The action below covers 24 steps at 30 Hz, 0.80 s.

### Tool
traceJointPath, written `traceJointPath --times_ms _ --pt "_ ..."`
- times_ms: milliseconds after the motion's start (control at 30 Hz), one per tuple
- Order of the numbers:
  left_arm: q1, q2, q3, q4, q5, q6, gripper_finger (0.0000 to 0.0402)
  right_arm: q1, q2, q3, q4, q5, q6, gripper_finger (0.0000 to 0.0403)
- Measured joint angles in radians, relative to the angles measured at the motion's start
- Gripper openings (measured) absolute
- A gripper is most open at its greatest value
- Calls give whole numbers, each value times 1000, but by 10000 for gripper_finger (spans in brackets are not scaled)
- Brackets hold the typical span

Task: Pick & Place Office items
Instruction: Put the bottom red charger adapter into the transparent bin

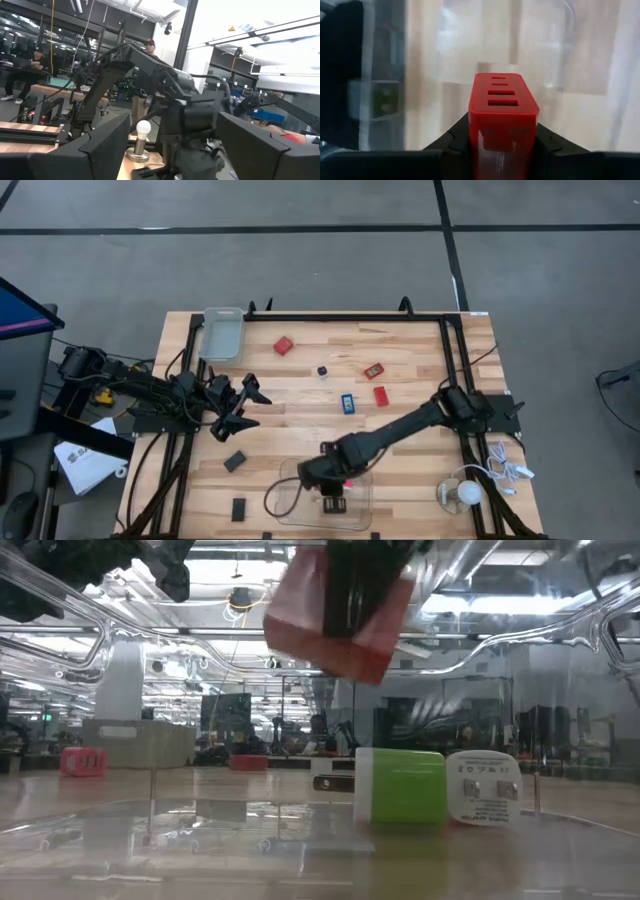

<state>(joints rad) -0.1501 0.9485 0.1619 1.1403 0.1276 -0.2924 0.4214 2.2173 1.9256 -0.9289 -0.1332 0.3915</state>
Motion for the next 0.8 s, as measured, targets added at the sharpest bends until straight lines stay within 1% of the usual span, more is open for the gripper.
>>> traceJointPath --times_ms 233,467,500,800 --pt "0 0 0 0 0 1 296 -49 -4 1 -1 0 -59 105" --pt "0 0 0 -3 0 0 296 -47 17 -42 -8 -26 -53 105" --pt "0 0 0 -7 0 0 296 -44 14 -48 11 -26 -49 105" --pt "0 0 0 -7 0 0 296 -42 13 -57 -2 1 -35 105"
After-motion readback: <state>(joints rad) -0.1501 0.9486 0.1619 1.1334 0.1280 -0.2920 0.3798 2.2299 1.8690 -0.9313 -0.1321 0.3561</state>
